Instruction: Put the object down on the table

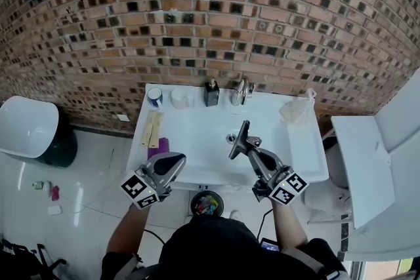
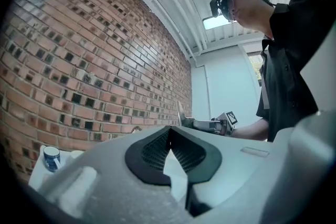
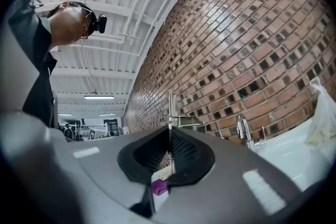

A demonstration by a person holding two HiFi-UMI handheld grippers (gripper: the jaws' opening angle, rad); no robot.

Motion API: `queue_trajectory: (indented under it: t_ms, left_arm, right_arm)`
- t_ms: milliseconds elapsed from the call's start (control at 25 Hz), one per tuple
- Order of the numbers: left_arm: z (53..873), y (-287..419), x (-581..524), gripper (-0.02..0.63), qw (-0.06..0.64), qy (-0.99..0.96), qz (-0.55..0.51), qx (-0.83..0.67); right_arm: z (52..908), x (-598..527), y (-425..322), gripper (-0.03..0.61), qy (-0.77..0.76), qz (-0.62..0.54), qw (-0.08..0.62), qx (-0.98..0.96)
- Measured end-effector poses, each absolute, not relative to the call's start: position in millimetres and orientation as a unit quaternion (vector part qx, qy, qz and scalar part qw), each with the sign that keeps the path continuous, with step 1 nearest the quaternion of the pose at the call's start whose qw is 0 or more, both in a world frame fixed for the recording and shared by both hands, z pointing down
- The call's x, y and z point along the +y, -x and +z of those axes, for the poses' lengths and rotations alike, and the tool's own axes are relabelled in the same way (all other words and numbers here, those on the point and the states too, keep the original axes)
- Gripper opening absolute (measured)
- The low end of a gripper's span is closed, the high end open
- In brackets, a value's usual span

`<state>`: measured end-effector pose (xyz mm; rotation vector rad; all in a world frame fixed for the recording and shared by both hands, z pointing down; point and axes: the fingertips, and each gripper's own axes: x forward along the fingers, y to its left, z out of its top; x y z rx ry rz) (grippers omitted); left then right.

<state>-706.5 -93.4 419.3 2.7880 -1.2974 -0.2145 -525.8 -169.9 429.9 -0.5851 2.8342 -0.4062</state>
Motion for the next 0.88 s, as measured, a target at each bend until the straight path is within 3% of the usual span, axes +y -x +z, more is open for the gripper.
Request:
queue_trajectory:
  t_ms: [320,880]
  left_arm:
    - [430,686,-66,-0.002,0.017,-0.924,-0.027,-0.38]
    - [412,605,-65,-0.002,0.012,-0.936,-0.07,-0.345]
  right_arm:
    - [428,-141,515,0.008,0.223,-0.15,0.132,0.954]
    - [410,-115,422,0.008,0.257,-0.113,0.123,0.952]
